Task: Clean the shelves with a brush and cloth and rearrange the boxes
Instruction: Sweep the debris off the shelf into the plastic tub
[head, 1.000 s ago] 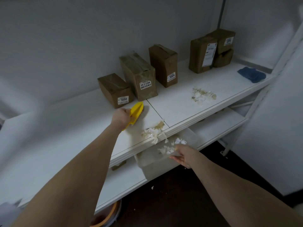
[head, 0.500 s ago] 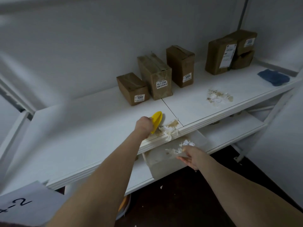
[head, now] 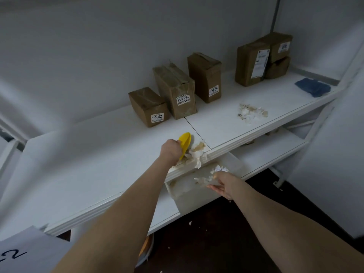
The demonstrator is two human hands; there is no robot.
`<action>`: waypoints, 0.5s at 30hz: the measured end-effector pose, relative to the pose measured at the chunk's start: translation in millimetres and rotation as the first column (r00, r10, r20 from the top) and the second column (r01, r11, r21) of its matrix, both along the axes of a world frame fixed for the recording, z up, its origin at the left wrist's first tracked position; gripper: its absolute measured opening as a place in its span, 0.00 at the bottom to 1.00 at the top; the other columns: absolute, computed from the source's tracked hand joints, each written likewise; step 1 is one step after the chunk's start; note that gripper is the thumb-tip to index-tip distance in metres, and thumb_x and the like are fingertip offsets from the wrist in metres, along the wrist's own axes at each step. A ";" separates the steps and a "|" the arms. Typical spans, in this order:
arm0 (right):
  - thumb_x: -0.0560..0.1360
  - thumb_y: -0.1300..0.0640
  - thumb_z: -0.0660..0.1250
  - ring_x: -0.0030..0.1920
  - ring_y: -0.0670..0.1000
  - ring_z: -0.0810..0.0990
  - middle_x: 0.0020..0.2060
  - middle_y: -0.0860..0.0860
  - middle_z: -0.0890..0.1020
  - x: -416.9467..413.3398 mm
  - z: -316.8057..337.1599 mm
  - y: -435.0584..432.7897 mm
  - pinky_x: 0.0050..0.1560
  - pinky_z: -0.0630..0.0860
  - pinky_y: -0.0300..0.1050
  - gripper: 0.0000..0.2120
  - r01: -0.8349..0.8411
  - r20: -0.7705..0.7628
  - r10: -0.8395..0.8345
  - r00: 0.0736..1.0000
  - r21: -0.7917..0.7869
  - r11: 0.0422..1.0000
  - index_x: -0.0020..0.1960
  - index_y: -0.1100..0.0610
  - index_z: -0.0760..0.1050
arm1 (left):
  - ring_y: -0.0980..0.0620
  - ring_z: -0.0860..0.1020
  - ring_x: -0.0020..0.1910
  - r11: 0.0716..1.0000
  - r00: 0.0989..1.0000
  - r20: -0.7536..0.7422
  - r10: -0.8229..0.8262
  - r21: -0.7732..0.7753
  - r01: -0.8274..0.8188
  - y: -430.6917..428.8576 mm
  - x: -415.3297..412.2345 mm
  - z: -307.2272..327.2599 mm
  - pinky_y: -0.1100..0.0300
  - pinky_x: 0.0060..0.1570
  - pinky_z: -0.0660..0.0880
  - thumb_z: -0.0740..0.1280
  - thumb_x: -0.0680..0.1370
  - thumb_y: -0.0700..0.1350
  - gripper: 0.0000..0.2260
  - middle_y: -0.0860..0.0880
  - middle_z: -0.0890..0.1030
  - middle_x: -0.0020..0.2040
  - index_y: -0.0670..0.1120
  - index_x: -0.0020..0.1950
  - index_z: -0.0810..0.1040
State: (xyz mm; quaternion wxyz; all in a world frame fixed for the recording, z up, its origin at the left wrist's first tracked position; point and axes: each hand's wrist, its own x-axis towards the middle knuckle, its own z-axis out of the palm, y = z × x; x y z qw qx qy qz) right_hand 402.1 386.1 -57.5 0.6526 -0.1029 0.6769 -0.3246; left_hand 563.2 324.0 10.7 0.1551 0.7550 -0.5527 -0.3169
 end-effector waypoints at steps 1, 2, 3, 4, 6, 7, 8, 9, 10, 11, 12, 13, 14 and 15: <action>0.78 0.66 0.60 0.32 0.56 0.85 0.58 0.59 0.74 -0.5 -0.2 0.2 0.14 0.69 0.37 0.19 0.007 -0.001 -0.007 1.000 -0.001 1.000 0.69 0.62 0.66 | 0.36 0.81 0.45 1.000 1.000 -0.006 -0.027 0.005 0.027 1.4 -3.0 -0.3 0.55 0.40 0.76 0.53 0.83 0.45 0.16 0.35 0.80 0.50 0.35 0.51 0.75; 0.78 0.67 0.59 0.35 0.57 0.85 0.60 0.59 0.73 -0.8 -0.2 -0.3 0.13 0.69 0.37 0.19 0.012 0.006 -0.012 1.000 -0.010 1.000 0.69 0.62 0.65 | 0.38 0.80 0.39 0.999 0.998 -0.023 -0.050 0.008 0.050 2.1 -6.0 -0.7 0.57 0.36 0.75 0.54 0.83 0.46 0.16 0.36 0.80 0.47 0.37 0.46 0.75; 0.78 0.67 0.60 0.41 0.59 0.85 0.63 0.59 0.72 -0.3 -0.6 -1.3 0.13 0.69 0.38 0.19 0.016 0.018 -0.016 1.000 -0.020 1.000 0.69 0.63 0.65 | 0.41 0.78 0.33 0.998 0.997 -0.053 -0.058 0.009 0.058 3.3 -9.0 0.8 0.59 0.31 0.73 0.54 0.82 0.46 0.16 0.37 0.79 0.46 0.40 0.41 0.73; 0.78 0.67 0.60 0.49 0.61 0.83 0.65 0.60 0.71 0.7 -1.2 -2.1 0.13 0.70 0.40 0.19 0.017 0.027 -0.016 1.000 -0.025 1.000 0.69 0.63 0.65 | 0.44 0.76 0.31 0.998 0.995 -0.078 -0.063 0.000 0.063 2.6 -10.5 1.8 0.60 0.29 0.73 0.55 0.82 0.46 0.16 0.38 0.79 0.46 0.42 0.38 0.71; 0.79 0.66 0.60 0.58 0.62 0.79 0.65 0.60 0.71 1.8 -2.8 -5.1 0.13 0.70 0.40 0.19 0.010 0.027 -0.010 1.000 -0.022 1.000 0.69 0.64 0.66 | 0.42 0.77 0.36 0.994 0.995 -0.049 -0.084 -0.069 0.080 -3.4 -9.6 5.2 0.57 0.34 0.74 0.54 0.83 0.48 0.17 0.37 0.80 0.48 0.42 0.39 0.73; 0.79 0.66 0.61 0.59 0.62 0.79 0.63 0.60 0.72 -0.4 -4.8 -6.7 0.13 0.70 0.40 0.18 0.007 0.023 -0.006 1.000 -0.015 1.000 0.68 0.63 0.66 | 0.41 0.77 0.39 0.991 0.997 -0.020 -0.077 -0.108 0.074 -7.6 -9.6 6.7 0.56 0.37 0.73 0.53 0.83 0.49 0.18 0.37 0.80 0.48 0.41 0.42 0.74; 0.79 0.66 0.61 0.58 0.62 0.80 0.58 0.59 0.74 -1.2 -6.1 -7.9 0.14 0.71 0.40 0.18 -0.003 0.019 0.004 1.000 -0.009 1.000 0.68 0.63 0.66 | 0.41 0.78 0.42 0.987 0.998 0.002 -0.064 -0.144 0.064 -12.2 -6.8 7.6 0.56 0.40 0.73 0.53 0.83 0.50 0.18 0.37 0.80 0.49 0.40 0.45 0.76; 0.78 0.65 0.61 0.56 0.61 0.81 0.51 0.57 0.74 -3.2 -8.0 -8.9 0.14 0.71 0.39 0.18 -0.011 0.014 0.011 1.000 0.000 1.000 0.68 0.63 0.66 | 0.39 0.78 0.46 0.986 0.998 0.014 -0.058 -0.158 0.060 -16.8 -4.7 7.7 0.56 0.44 0.73 0.52 0.83 0.50 0.19 0.37 0.80 0.51 0.39 0.50 0.77; 0.79 0.64 0.62 0.54 0.60 0.82 0.45 0.56 0.74 -4.8 -9.2 -9.0 0.14 0.70 0.39 0.18 -0.016 0.009 0.016 1.000 0.012 1.000 0.68 0.63 0.66 | 0.38 0.78 0.50 0.987 0.998 0.032 -0.056 -0.151 0.060 -21.9 -3.1 6.0 0.55 0.47 0.74 0.52 0.83 0.49 0.18 0.36 0.79 0.53 0.38 0.54 0.77; 0.79 0.64 0.62 0.50 0.59 0.83 0.40 0.56 0.72 -6.2 -10.3 -10.1 0.14 0.70 0.38 0.18 -0.027 0.004 0.026 1.000 0.021 0.999 0.67 0.63 0.65 | 0.37 0.78 0.52 0.989 0.997 0.049 -0.054 -0.132 0.060 -25.1 -4.1 5.3 0.53 0.51 0.75 0.52 0.83 0.48 0.18 0.36 0.79 0.54 0.37 0.57 0.76; 0.79 0.63 0.62 0.46 0.58 0.85 0.38 0.56 0.70 -7.0 -10.3 -11.4 0.14 0.69 0.38 0.18 -0.037 -0.002 0.037 0.999 0.026 0.999 0.67 0.62 0.65 | 0.36 0.78 0.53 0.991 0.993 0.087 -0.075 -0.106 0.084 -26.6 -6.8 4.5 0.51 0.53 0.76 0.52 0.83 0.47 0.18 0.36 0.78 0.55 0.37 0.59 0.75; 0.79 0.63 0.61 0.43 0.58 0.85 0.38 0.56 0.70 -8.3 -11.4 -12.7 0.14 0.69 0.37 0.18 -0.038 -0.011 0.038 0.999 0.025 0.999 0.68 0.62 0.64 | 0.36 0.78 0.54 0.989 0.987 0.118 -0.111 -0.084 0.121 -25.9 -11.6 3.9 0.50 0.53 0.76 0.52 0.83 0.47 0.18 0.36 0.78 0.56 0.37 0.60 0.75; 0.79 0.64 0.61 0.46 0.58 0.85 0.38 0.55 0.69 -9.7 -12.6 -13.6 0.14 0.69 0.37 0.19 -0.029 -0.016 0.029 0.999 0.020 0.999 0.68 0.61 0.64 | 0.36 0.78 0.53 0.985 0.979 0.138 -0.152 -0.066 0.162 -24.7 -17.5 3.5 0.51 0.50 0.77 0.52 0.83 0.47 0.17 0.36 0.78 0.56 0.37 0.59 0.75; 0.79 0.64 0.61 0.50 0.59 0.84 0.38 0.55 0.69 -10.8 -13.1 -13.6 0.13 0.68 0.37 0.19 -0.018 -0.022 0.019 1.000 0.020 1.000 0.69 0.61 0.64 | 0.36 0.78 0.52 0.978 0.970 0.150 -0.191 -0.054 0.201 -22.2 -23.0 1.6 0.53 0.46 0.77 0.53 0.82 0.47 0.17 0.36 0.78 0.55 0.37 0.57 0.75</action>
